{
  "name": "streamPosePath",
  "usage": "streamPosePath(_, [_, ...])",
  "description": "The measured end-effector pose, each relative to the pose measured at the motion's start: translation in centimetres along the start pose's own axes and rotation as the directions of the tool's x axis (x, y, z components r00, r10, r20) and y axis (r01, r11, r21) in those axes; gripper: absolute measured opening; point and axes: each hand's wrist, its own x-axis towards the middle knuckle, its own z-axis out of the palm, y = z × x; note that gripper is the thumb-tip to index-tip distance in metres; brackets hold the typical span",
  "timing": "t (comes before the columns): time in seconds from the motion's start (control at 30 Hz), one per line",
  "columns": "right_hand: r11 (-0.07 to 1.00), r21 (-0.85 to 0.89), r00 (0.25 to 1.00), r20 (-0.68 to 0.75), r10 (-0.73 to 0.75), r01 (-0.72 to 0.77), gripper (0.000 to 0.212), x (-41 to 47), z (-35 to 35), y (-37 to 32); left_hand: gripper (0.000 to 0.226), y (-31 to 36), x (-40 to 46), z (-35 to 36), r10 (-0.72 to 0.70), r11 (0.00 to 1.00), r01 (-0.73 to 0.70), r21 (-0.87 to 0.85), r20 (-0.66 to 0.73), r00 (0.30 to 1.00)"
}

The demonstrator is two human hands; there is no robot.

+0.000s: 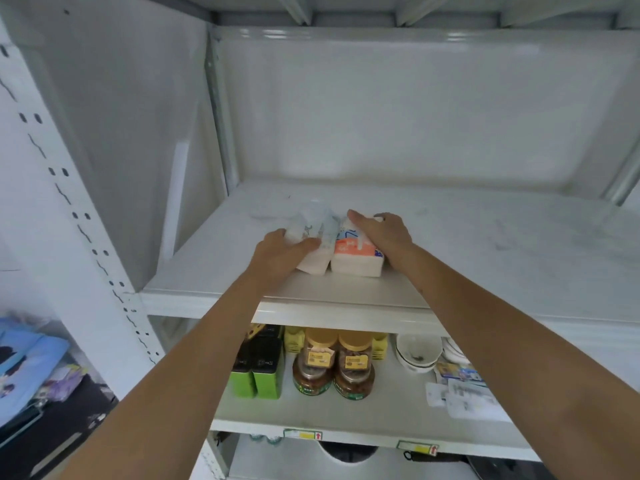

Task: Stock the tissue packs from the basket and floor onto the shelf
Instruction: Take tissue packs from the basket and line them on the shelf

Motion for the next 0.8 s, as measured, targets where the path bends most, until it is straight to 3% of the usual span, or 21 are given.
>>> streamPosePath(0.07, [0.997, -0.040, 0.996, -0.045, -0.074, 0.072, 0.078, 0.1, -0.1, 0.5, 0.061, -0.6, -0.3, -0.3, 0.066, 0.998, -0.066, 0.023, 0.030, 0.997])
streamPosePath(0.2, [0.988, 0.015, 0.984, 0.086, -0.154, 0.154, 0.084, -1.6, -2.4, 1.6, 0.038, -1.9, -1.2, -2.2, 0.144, 0.989, -0.137, -0.059, 0.143, 0.979])
streamPosePath(0.27, [0.976, -0.060, 0.964, 0.177, -0.196, 0.210, 0.068, -2.9, -4.1, 2.7, 0.051, -2.4, -1.1, -2.7, 0.177, 0.984, -0.175, -0.032, 0.183, 0.967])
streamPosePath(0.3, [0.967, -0.110, 0.951, 0.236, -0.198, 0.229, 0.070, -3.4, -4.9, 3.2, 0.059, -2.7, -0.8, -2.7, 0.193, 0.981, -0.196, 0.000, 0.184, 0.964])
streamPosePath(0.4, [0.927, -0.250, 0.913, 0.368, -0.177, 0.281, 0.119, -3.8, -5.9, 3.8, 0.070, -2.9, -0.1, -2.4, 0.234, 0.970, -0.242, 0.032, 0.163, 0.958])
streamPosePath(0.43, [0.908, -0.283, 0.904, 0.385, -0.187, 0.309, 0.125, -3.7, -5.8, 3.7, 0.070, -2.9, 0.2, -2.4, 0.239, 0.968, -0.248, 0.037, 0.153, 0.959])
streamPosePath(0.8, [0.870, -0.294, 0.902, 0.300, -0.310, 0.397, 0.073, 0.6, -2.9, 2.5, 0.064, -2.6, 5.4, -1.3, 0.245, 0.959, -0.245, 0.140, 0.017, 0.969])
